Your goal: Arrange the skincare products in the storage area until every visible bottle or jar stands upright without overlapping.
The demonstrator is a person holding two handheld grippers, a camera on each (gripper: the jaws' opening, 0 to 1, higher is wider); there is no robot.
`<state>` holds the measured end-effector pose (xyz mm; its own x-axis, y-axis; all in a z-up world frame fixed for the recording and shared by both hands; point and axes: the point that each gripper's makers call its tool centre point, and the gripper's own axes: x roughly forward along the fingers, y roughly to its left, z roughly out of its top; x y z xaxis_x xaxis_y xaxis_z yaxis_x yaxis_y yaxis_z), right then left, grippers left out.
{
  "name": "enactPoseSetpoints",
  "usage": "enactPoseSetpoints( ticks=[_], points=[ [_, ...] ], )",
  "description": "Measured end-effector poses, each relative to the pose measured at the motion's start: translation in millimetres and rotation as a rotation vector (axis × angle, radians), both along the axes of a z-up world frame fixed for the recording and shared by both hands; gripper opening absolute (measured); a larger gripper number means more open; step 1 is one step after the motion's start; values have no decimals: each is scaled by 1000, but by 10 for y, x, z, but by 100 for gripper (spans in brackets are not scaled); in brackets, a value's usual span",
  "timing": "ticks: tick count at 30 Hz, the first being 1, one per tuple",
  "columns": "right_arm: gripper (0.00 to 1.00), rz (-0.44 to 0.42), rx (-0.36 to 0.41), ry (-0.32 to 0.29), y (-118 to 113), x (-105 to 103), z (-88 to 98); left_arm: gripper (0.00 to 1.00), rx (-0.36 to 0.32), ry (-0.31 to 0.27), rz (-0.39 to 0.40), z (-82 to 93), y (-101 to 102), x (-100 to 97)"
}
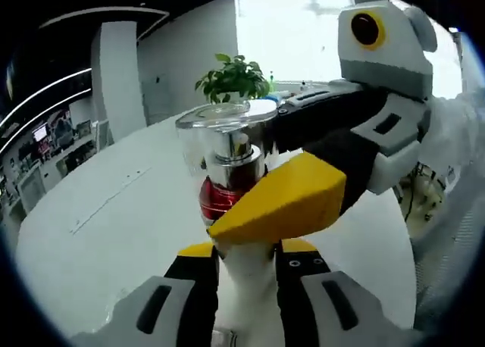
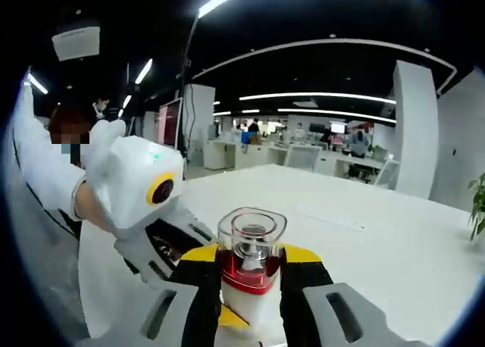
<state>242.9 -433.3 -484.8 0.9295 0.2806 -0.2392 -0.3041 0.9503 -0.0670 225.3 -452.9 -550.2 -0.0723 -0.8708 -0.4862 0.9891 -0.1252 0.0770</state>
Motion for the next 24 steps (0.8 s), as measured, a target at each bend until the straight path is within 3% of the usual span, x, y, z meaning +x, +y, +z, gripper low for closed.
enactPoseSetpoints(
  ticks=[5,8,13,16,20,24],
  points=[
    [20,143,16,-3,3,-3,-9,26,-6,-2,-53,27,44,-18],
    [20,248,31,-7,112,-51,-4,30,-16,-40,-115,54,30,-53],
    [20,417,47,-23,226,-156,21,33,-23,-1,-209,49,61,-139],
    [20,494,57,2,293,-224,14,34,-27,9,-244,52,61,-193],
    [20,573,66,21,371,-303,21,35,-28,16,-301,51,77,-308],
    [22,550,54,14,362,-289,18,33,-24,37,-282,49,79,-304]
  ],
)
